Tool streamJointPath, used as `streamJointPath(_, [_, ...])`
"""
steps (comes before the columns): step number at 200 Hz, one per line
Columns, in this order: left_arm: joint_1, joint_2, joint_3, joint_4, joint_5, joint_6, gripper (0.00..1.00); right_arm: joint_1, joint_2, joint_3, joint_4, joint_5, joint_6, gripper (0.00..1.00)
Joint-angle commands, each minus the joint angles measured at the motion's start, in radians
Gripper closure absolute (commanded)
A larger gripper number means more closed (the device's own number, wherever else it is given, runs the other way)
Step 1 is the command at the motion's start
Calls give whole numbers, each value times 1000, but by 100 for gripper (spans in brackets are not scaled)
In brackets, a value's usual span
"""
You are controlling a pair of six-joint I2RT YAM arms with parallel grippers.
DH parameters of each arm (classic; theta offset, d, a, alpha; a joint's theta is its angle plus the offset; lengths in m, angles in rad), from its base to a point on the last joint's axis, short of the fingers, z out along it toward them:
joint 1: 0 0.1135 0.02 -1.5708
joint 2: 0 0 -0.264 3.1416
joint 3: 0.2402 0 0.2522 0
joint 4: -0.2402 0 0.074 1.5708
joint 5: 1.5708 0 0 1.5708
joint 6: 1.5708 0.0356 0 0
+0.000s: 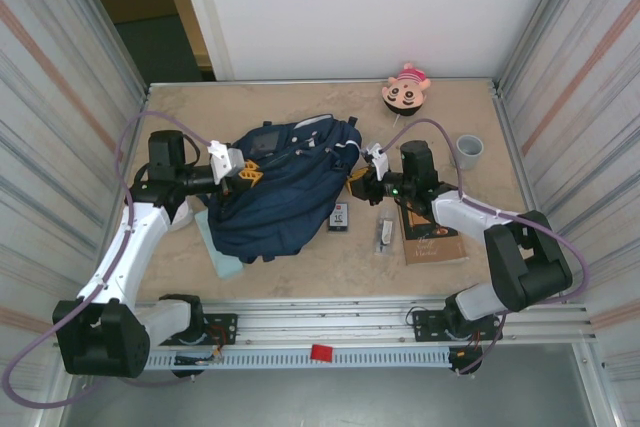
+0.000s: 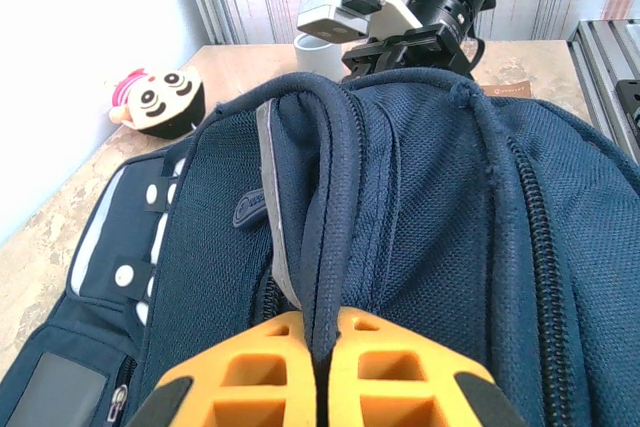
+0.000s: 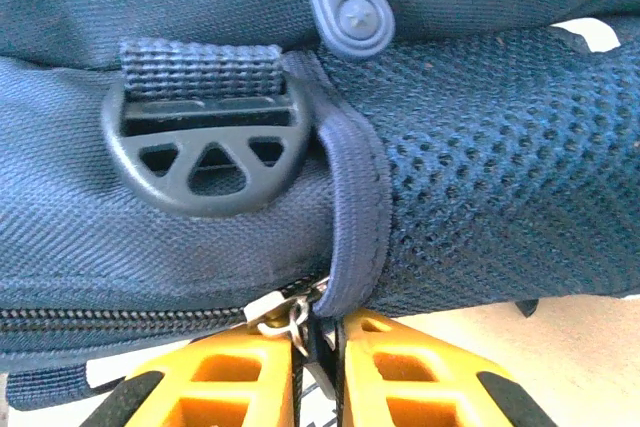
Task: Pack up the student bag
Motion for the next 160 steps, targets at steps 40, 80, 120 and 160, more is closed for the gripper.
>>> streamJointPath(40, [7, -44, 15, 159, 15, -87, 100, 0, -21, 24, 9, -69, 34, 95])
streamJointPath(80, [-51, -98, -31, 214, -264, -129, 100, 65, -90, 50, -111, -56, 40, 96])
streamJointPath(120, [-107, -106, -60, 227, -467, -137, 100, 159, -144, 90, -249, -48, 42, 96])
streamJointPath(160, [-121, -108, -78, 263, -448, -161, 100, 202, -182, 95, -249, -54, 92, 96])
